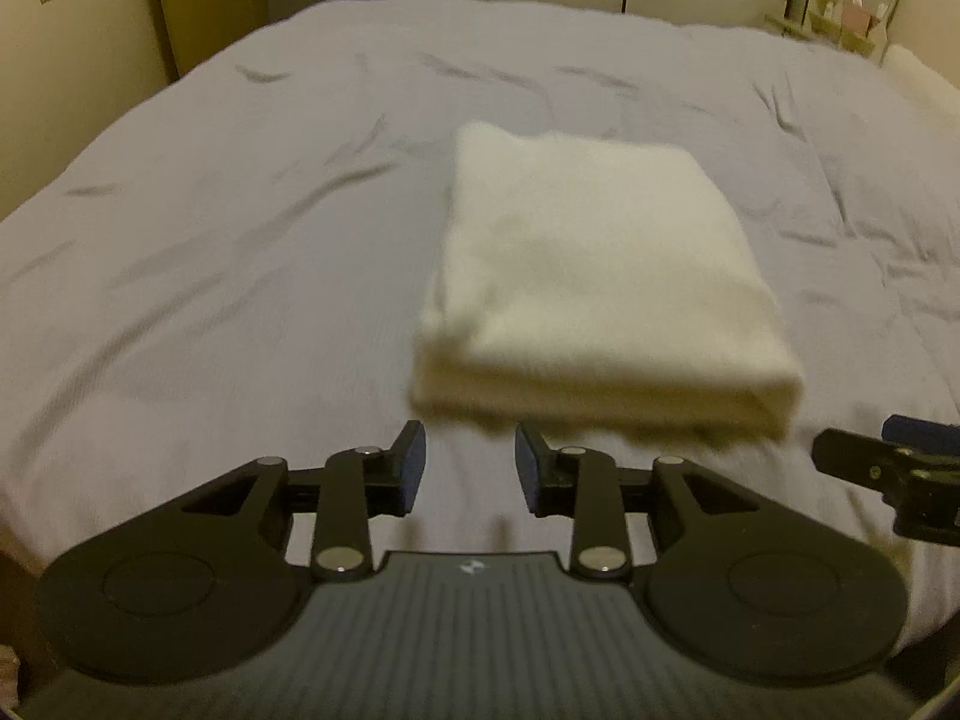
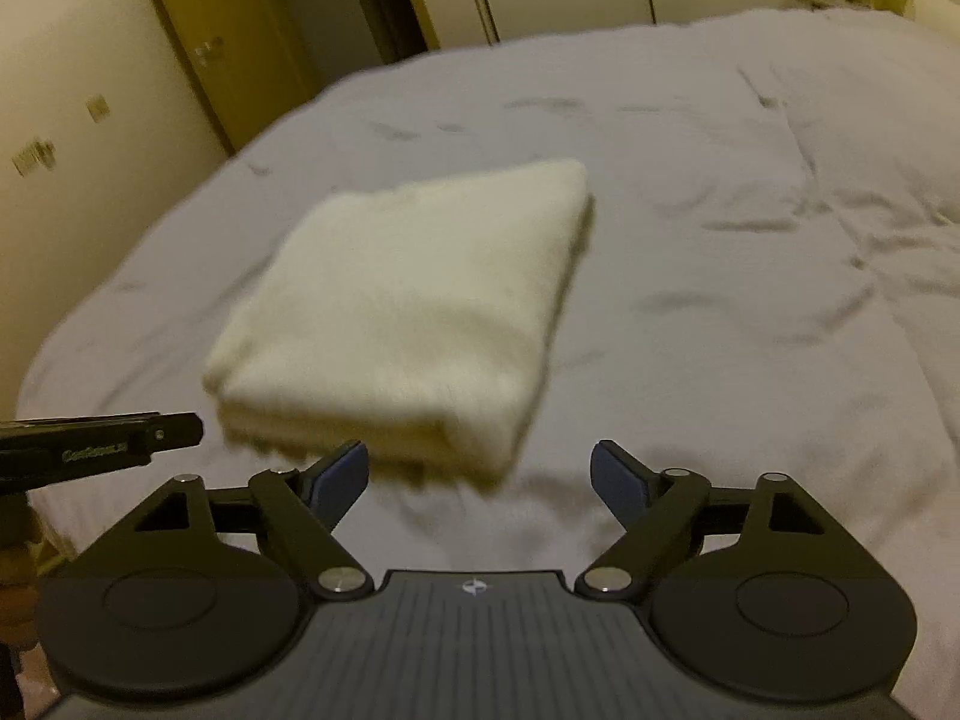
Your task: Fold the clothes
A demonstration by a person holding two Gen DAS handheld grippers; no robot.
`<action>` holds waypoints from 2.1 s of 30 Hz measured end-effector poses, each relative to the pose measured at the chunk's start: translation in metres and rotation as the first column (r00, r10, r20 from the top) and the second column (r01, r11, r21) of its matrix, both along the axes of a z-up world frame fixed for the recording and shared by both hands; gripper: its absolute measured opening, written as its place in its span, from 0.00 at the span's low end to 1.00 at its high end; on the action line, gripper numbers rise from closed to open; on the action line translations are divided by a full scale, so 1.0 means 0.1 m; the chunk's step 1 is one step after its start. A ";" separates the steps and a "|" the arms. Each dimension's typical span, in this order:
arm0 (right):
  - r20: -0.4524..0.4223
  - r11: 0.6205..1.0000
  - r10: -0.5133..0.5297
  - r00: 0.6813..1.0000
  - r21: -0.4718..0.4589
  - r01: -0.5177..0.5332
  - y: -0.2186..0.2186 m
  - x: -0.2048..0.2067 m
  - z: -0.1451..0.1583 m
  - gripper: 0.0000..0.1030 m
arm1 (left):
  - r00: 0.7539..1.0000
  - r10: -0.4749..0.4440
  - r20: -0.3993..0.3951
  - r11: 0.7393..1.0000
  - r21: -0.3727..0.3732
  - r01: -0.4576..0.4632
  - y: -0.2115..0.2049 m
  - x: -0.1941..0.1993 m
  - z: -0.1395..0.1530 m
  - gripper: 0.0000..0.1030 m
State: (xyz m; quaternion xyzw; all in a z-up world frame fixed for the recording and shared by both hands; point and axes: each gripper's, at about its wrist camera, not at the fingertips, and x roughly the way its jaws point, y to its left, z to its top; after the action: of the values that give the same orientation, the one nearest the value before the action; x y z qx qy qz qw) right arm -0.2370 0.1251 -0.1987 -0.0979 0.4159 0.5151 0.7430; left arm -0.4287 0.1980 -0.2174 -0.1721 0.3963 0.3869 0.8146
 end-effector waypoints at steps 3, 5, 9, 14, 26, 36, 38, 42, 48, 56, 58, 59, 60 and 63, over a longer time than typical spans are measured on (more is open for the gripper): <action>-0.001 0.999 -0.008 1.000 -0.032 0.008 -0.13 -0.09 0.01 0.86 | 1.000 -0.005 -0.007 1.000 -0.002 0.005 -0.17 -0.04 0.04 0.33; 0.008 0.999 -0.015 1.000 -0.040 0.015 -0.22 -0.13 0.04 0.86 | 1.000 -0.011 -0.006 1.000 0.014 0.011 -0.29 -0.07 0.10 0.37; 0.029 0.998 -0.034 0.999 -0.059 0.036 -0.35 -0.21 0.10 0.87 | 1.000 -0.026 0.005 0.999 0.037 0.026 -0.50 -0.14 0.18 0.40; 0.040 0.996 -0.057 0.998 -0.065 0.060 -0.48 -0.27 0.15 0.87 | 0.999 -0.042 0.018 0.998 0.054 0.041 -0.70 -0.23 0.25 0.43; 0.094 0.997 -0.059 0.994 -0.042 0.063 -0.73 -0.46 0.32 0.88 | 0.996 -0.072 0.055 0.995 0.073 0.068 -0.95 -0.35 0.34 0.45; 0.148 0.998 -0.050 0.988 -0.035 0.056 -0.75 -0.57 0.39 0.96 | 0.995 -0.073 0.074 0.995 0.068 0.068 -0.95 -0.41 0.33 0.45; 0.157 0.998 -0.041 0.987 -0.033 0.047 -0.73 -0.60 0.40 0.96 | 0.995 -0.070 0.075 0.996 0.067 0.065 -0.94 -0.42 0.32 0.45; 0.159 0.999 -0.019 0.987 -0.044 0.027 -0.66 -0.61 0.38 0.97 | 0.996 -0.061 0.068 0.996 0.063 0.057 -0.86 -0.40 0.27 0.47; 0.142 0.997 -0.008 0.990 -0.078 0.019 -0.53 -0.55 0.25 0.97 | 0.998 -0.053 0.045 0.998 0.032 0.051 -0.70 -0.34 0.13 0.48; 0.084 0.991 -0.010 0.996 -0.131 0.021 -0.33 -0.33 -0.05 0.96 | 0.999 -0.044 0.015 0.998 -0.039 0.045 -0.39 -0.24 -0.19 0.49; 0.067 0.990 -0.021 0.998 -0.138 0.030 -0.31 -0.25 -0.13 0.96 | 0.999 -0.033 -0.009 0.997 -0.065 0.032 -0.28 -0.23 -0.30 0.49; 0.058 0.990 -0.028 0.998 -0.139 0.036 -0.30 -0.20 -0.17 0.96 | 0.999 -0.028 -0.017 0.997 -0.072 0.027 -0.22 -0.23 -0.33 0.49; 0.045 0.989 -0.031 0.998 -0.142 0.037 -0.29 -0.16 -0.20 0.96 | 0.999 -0.024 -0.025 0.997 -0.080 0.022 -0.16 -0.22 -0.37 0.49; 0.015 0.990 -0.040 0.999 -0.137 0.042 -0.26 -0.04 -0.26 0.96 | 0.999 -0.021 -0.027 0.997 -0.082 0.018 -0.02 -0.21 -0.42 0.50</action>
State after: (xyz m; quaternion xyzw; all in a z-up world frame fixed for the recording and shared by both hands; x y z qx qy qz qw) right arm -0.2405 0.0995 -0.2248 -0.1434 0.4477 0.4692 0.7476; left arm -0.4497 0.1964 -0.2590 -0.1958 0.4246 0.3649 0.8051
